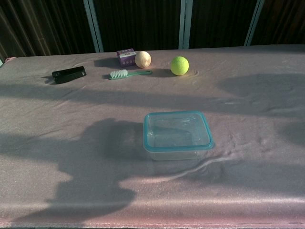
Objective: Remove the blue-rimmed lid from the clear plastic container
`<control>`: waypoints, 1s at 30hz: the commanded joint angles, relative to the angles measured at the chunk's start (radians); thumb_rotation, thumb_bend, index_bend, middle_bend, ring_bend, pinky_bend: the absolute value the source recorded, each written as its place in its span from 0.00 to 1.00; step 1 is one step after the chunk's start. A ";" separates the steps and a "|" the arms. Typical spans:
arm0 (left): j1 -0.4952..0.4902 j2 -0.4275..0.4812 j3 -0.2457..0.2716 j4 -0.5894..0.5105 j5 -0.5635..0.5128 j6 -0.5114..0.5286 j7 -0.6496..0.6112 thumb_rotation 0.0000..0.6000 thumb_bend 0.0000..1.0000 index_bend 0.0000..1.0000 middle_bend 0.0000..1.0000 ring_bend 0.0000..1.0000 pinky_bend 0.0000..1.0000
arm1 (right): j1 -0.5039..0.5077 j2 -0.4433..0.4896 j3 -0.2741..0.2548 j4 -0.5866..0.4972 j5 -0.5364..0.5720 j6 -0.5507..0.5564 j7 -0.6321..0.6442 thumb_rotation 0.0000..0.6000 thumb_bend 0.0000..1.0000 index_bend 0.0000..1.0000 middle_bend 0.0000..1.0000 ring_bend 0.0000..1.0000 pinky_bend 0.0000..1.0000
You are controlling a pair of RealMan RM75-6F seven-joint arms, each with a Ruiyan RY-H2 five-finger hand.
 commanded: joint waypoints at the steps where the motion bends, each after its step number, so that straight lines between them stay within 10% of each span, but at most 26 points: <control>1: -0.002 -0.002 0.001 0.003 0.002 0.000 -0.010 1.00 0.32 0.00 0.00 0.00 0.00 | -0.005 -0.001 -0.001 0.004 -0.005 0.009 -0.003 1.00 0.11 0.00 0.00 0.00 0.00; 15: -0.253 0.012 0.067 -0.048 0.278 -0.146 -0.524 1.00 0.27 0.00 0.00 0.00 0.00 | -0.002 -0.003 -0.008 -0.002 -0.011 -0.007 -0.012 1.00 0.11 0.00 0.00 0.00 0.00; 21: -0.313 -0.052 0.026 -0.078 0.303 -0.179 -0.469 1.00 0.27 0.00 0.00 0.00 0.00 | 0.018 0.002 -0.009 -0.020 -0.028 -0.028 -0.013 1.00 0.11 0.00 0.00 0.00 0.00; 30: -0.464 -0.391 -0.088 -0.039 0.188 -0.435 -0.159 1.00 0.27 0.00 0.00 0.00 0.00 | 0.060 0.036 0.002 -0.065 -0.022 -0.082 -0.001 1.00 0.11 0.00 0.00 0.00 0.00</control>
